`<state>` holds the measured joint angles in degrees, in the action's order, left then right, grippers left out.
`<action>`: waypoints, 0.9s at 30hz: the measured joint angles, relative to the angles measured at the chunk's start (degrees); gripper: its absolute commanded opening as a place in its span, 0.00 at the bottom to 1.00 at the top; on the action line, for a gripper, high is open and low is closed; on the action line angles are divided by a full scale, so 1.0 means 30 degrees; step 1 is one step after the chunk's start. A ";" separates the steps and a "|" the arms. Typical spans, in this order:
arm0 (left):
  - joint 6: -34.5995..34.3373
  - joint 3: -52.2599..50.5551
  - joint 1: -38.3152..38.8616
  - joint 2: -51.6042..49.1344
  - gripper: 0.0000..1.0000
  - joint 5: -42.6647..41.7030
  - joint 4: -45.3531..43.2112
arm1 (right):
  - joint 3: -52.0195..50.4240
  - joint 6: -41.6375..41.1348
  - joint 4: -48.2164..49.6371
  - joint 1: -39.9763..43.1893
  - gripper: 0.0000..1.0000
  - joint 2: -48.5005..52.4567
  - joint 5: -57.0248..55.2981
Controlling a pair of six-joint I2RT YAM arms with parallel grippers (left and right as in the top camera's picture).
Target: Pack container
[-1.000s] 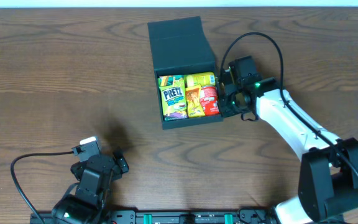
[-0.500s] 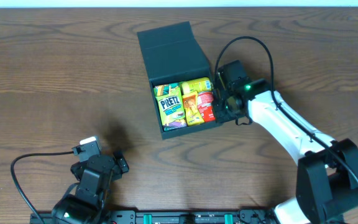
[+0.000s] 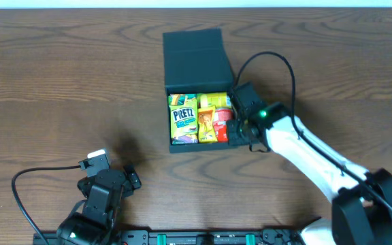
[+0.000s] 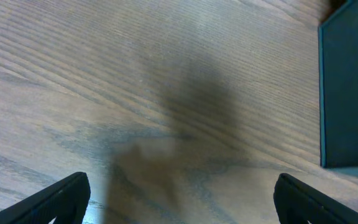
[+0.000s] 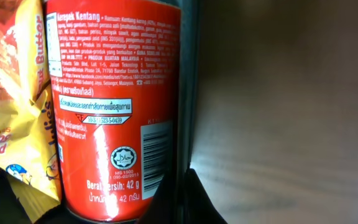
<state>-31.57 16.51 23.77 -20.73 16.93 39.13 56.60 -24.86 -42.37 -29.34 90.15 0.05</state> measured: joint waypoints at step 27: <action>0.0000 0.0000 0.0000 0.0000 0.95 0.0000 0.0000 | -0.2514 -0.3650 -0.0073 -0.3271 0.12 -0.2572 -0.1326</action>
<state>-31.57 16.51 23.77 -20.73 16.93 39.13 49.06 -35.81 -42.59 -39.16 82.43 -3.92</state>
